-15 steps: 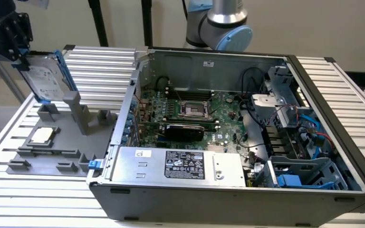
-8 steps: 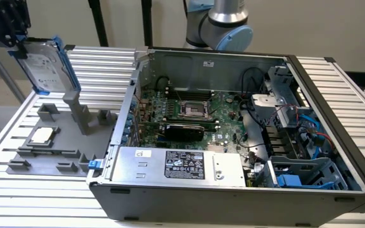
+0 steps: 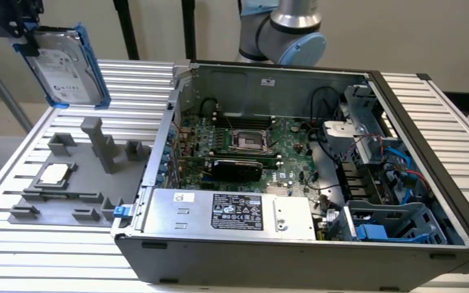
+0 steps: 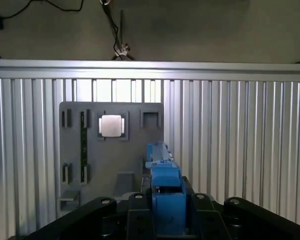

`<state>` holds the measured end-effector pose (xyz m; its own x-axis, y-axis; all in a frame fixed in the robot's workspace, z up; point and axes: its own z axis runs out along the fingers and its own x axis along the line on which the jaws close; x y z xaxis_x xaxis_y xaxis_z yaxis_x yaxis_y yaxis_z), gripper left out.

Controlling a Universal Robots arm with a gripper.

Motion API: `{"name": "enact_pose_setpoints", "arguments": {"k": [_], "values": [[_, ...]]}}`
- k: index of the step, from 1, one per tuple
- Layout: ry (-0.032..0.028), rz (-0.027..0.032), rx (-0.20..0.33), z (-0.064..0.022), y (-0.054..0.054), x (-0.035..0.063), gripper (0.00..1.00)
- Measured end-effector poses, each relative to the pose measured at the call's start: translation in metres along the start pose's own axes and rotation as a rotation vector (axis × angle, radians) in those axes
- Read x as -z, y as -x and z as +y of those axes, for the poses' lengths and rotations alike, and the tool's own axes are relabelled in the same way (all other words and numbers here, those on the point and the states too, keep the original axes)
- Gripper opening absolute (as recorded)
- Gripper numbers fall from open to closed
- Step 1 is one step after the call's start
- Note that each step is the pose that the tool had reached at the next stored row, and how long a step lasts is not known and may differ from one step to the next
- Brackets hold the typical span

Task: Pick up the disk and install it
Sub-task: 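Pick up the disk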

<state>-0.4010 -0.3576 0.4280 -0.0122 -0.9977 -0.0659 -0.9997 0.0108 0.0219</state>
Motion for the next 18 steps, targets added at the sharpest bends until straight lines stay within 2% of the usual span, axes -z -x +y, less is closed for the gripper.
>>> {"name": "enact_pose_setpoints", "arguments": {"k": [4,11,15,18], "values": [[0.0028,-0.0017,0.0,-0.0175,0.001,0.0183,0.33],[0.0137,-0.0024,-0.001,-0.0489,0.003,0.0499,0.33],[0.0199,-0.0039,-0.001,-0.0668,0.002,0.0582,0.33],[0.0208,-0.0039,-0.001,-0.0807,-0.002,0.059,0.33]]}}
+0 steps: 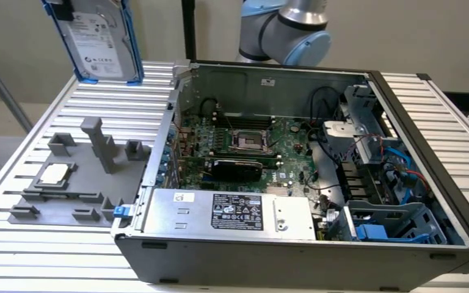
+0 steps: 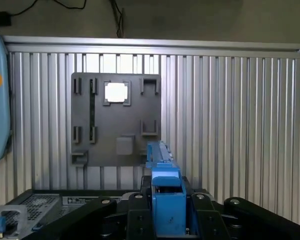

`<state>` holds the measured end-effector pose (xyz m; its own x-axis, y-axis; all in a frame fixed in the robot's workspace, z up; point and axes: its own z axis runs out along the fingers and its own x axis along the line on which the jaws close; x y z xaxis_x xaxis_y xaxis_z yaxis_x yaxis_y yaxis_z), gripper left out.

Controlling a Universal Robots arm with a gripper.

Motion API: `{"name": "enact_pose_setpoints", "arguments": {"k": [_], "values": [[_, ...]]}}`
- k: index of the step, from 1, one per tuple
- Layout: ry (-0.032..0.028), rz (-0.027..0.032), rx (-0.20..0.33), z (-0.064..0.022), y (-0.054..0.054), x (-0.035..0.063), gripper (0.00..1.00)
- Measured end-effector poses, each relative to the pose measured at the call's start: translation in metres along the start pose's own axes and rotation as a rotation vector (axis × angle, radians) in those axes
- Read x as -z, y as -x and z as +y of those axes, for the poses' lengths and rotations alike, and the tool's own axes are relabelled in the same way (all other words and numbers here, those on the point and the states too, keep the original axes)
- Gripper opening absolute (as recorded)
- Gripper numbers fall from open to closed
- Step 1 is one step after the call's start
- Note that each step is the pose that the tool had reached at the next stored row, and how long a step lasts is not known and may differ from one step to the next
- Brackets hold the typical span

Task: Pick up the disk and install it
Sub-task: 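Pick up the disk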

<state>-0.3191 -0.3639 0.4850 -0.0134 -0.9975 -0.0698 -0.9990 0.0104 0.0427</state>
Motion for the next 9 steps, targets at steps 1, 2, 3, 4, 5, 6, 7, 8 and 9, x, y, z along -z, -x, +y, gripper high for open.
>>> {"name": "enact_pose_setpoints", "arguments": {"k": [1,2,3,4,5,6,7,8,9], "values": [[0.0002,0.0001,0.0,-0.0043,-0.001,0.0003,0.33],[0.0003,0.0,0.0,-0.0088,-0.002,0.0005,0.33],[0.0003,0.0,0.0,-0.0133,-0.004,0.0008,0.33],[0.0004,0.0,0.0,-0.0182,-0.005,0.0011,0.33],[0.0005,0.0,0.0,-0.0227,-0.006,0.0014,0.33],[0.0005,-0.0001,0.0,-0.0272,-0.008,0.0017,0.33],[0.0007,0.0,0.0,-0.0317,-0.009,0.002,0.33],[0.0008,0.0,0.0,-0.0363,-0.01,0.0023,0.33],[0.0009,0.0,0.0,-0.0408,-0.012,0.0026,0.33]]}}
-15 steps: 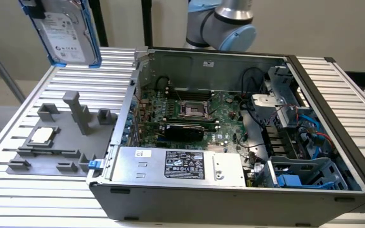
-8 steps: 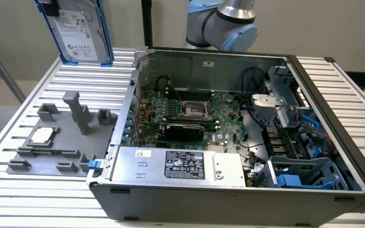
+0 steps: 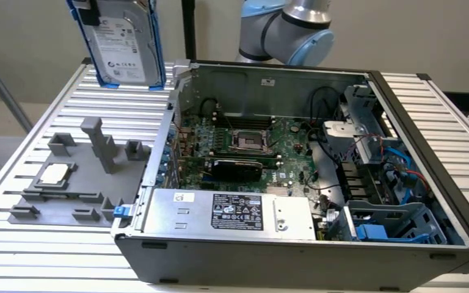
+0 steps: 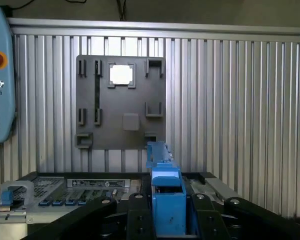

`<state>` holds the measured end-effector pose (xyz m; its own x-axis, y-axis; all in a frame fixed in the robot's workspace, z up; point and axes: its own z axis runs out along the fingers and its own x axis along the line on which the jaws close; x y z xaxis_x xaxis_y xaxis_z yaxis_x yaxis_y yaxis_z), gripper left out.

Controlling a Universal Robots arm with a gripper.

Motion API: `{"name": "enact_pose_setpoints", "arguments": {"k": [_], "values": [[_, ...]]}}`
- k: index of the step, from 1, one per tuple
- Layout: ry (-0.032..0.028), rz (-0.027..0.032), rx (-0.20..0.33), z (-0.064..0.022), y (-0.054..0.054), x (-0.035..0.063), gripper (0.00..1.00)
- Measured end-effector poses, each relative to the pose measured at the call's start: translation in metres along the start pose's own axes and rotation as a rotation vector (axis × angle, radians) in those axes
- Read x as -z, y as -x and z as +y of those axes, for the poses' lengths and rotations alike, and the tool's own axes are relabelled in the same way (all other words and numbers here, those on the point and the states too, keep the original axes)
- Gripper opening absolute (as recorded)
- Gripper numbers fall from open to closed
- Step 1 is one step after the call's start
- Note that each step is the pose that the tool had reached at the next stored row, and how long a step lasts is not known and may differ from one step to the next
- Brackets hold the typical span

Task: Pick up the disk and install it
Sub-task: 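Pick up the disk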

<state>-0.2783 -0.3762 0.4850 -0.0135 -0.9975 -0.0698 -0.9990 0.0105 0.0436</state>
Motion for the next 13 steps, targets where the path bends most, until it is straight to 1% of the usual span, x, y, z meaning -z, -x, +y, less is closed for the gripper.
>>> {"name": "enact_pose_setpoints", "arguments": {"k": [8,11,13], "values": [[0.0039,0.0,0.0,-0.0363,-0.006,0.0024,0.33],[0.0056,0.0,0.0,-0.053,-0.009,0.0037,0.33],[0.0061,0.0,0.0,-0.0627,-0.01,0.0044,0.33]]}}
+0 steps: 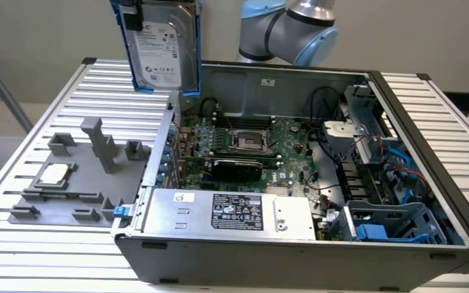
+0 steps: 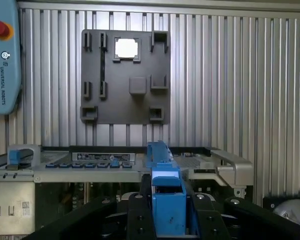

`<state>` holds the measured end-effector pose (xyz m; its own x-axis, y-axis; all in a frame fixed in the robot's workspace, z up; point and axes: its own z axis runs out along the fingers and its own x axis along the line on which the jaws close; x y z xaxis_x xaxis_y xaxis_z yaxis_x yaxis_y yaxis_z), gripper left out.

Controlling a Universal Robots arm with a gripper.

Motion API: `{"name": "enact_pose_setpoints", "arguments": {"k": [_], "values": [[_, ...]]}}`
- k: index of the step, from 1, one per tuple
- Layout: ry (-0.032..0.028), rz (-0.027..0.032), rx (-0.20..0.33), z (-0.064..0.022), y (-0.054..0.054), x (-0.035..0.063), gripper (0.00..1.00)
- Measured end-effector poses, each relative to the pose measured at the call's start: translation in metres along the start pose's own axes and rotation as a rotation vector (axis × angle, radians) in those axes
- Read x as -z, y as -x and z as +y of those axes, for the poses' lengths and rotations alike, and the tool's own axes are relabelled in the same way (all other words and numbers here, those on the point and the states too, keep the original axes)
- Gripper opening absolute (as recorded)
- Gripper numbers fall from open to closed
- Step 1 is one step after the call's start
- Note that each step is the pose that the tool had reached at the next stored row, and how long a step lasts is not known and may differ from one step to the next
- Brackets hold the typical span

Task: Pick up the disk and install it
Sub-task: 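Pick up the disk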

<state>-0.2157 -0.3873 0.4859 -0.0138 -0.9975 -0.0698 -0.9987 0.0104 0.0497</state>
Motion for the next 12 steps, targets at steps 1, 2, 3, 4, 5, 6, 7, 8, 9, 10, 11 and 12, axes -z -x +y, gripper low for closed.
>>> {"name": "enact_pose_setpoints", "arguments": {"k": [1,2,3,4,5,6,7,8,9,10,11,12], "values": [[0.0,0.0,0.0,-0.0045,-0.001,0.0003,0.33],[0.0,0.0,0.0,-0.009,-0.001,0.0005,0.33],[0.0,0.0,0.0,-0.0138,-0.002,0.0008,0.33],[0.0,0.0,0.0,-0.0183,-0.003,0.0011,0.33],[0.0,0.0,0.0,-0.0228,-0.004,0.0014,0.33],[-0.0001,0.0,0.0,-0.0273,-0.005,0.0017,0.33],[0.0,0.0,0.0,-0.0318,-0.006,0.0019,0.33],[0.0,0.0,0.0,-0.0362,-0.006,0.0022,0.33],[0.0,0.0,0.0,-0.0408,-0.007,0.0024,0.33],[0.0,0.0001,0.0,-0.0457,-0.008,0.0027,0.33],[0.0,0.0001,0.0,-0.0503,-0.008,0.0029,0.33],[0.0,0.0,0.0,-0.0548,-0.009,0.0031,0.33]]}}
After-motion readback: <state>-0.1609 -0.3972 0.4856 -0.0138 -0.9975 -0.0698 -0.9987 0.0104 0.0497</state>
